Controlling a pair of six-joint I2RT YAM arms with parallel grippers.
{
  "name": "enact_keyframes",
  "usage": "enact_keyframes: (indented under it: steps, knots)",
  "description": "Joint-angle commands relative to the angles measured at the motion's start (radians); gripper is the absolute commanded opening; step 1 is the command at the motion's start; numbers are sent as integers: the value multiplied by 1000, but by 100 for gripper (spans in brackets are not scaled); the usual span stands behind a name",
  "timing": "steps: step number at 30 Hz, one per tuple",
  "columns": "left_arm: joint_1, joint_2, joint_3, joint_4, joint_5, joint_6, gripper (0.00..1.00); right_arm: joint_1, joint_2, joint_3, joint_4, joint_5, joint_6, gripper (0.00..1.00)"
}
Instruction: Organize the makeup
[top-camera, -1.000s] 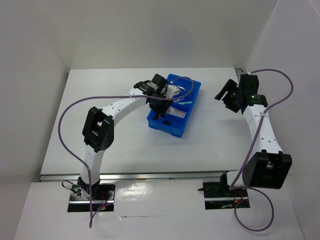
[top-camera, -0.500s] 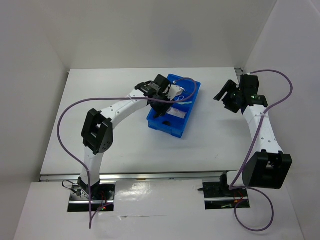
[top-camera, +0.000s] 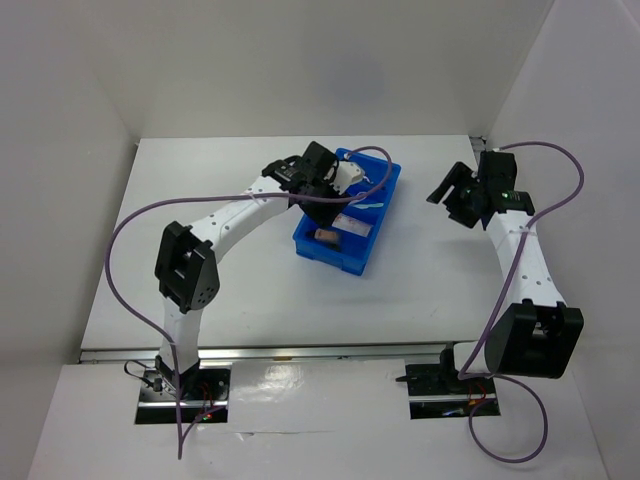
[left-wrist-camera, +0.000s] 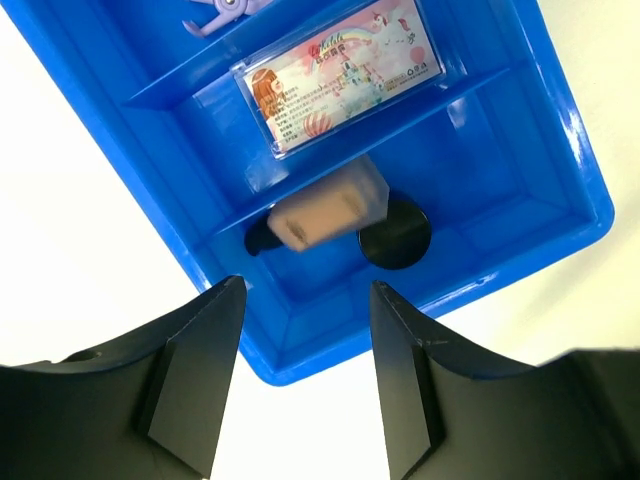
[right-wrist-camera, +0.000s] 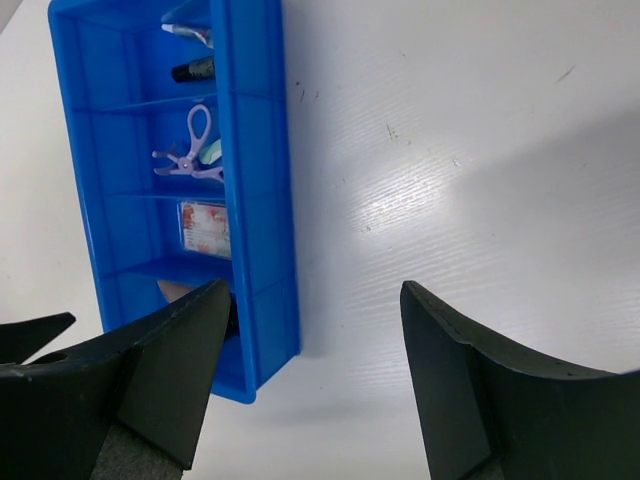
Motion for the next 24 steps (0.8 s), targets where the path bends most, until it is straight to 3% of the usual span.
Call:
enact_keyframes:
  steps: [1, 8, 10, 13, 16, 20, 24]
  knots:
    - [-6, -51, 45, -13, 14, -15, 66, -7, -38, -17, 17, -11, 3, 76]
    - [-6, -78, 137, -33, -74, -93, 66, -7, -29, -17, 27, -41, -22, 78]
    - [8, -119, 146, -33, -122, -155, 68, -7, -16, -7, 18, -38, -45, 81]
    - [54, -170, 155, -47, -132, -272, 73, 3, -6, 20, 7, 21, -69, 100]
    - [120, -227, 155, -115, -205, -387, 83, 3, 34, 53, -15, 115, -70, 100]
    - [173, -385, -49, -62, -341, -481, 85, 3, 77, 112, -47, 201, -79, 100]
    - [202, -512, -197, -39, -439, -544, 88, 3, 52, 57, 20, 183, -116, 100]
